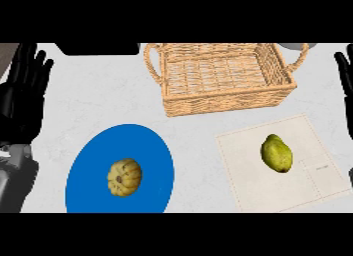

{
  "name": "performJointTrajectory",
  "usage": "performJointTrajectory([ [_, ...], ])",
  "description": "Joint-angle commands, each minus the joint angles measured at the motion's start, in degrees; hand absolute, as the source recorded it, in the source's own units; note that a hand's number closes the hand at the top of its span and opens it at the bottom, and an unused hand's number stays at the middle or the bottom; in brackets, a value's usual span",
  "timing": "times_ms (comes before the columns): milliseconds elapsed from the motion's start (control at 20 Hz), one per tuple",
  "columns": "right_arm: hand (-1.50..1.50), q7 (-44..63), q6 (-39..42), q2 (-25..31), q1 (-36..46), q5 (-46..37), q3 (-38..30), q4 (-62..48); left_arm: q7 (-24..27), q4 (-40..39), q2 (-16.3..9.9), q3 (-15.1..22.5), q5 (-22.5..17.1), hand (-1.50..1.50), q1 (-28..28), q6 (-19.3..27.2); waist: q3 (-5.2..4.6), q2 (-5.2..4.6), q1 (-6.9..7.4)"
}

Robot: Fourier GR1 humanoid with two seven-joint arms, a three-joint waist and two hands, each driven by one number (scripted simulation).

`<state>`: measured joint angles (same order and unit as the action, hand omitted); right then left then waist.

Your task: Pick the pear from the placemat and place it in the basket

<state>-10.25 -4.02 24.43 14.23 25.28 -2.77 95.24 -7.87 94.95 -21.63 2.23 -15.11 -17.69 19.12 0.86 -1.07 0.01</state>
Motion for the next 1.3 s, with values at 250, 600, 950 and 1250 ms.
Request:
performJointTrajectory([
  [250,1.50,-15.3,-17.4,-13.9,-0.2,-0.1,-9.6,13.8,-5.4,-13.9,-9.8,6.4,11.9,0.00,15.3,-3.1,-0.59,1.77,-3.51],
  [600,-1.50,-12.6,-40.2,-10.8,-10.1,-25.8,-12.7,8.5,-6.7,-14.4,-9.5,7.3,11.5,0.00,17.2,-3.3,-1.84,1.15,-6.47],
  [950,-1.50,-2.0,-51.4,-19.5,-29.5,-35.7,-11.1,3.7,-6.5,-14.5,-9.5,7.8,12.4,0.00,19.1,-2.7,-2.02,0.59,-6.80],
  [1250,-1.50,4.0,-40.4,-18.4,-43.1,-45.2,4.6,7.5,-5.4,-13.8,-8.6,10.0,14.0,0.00,18.5,-3.0,-2.04,0.31,-2.61],
])
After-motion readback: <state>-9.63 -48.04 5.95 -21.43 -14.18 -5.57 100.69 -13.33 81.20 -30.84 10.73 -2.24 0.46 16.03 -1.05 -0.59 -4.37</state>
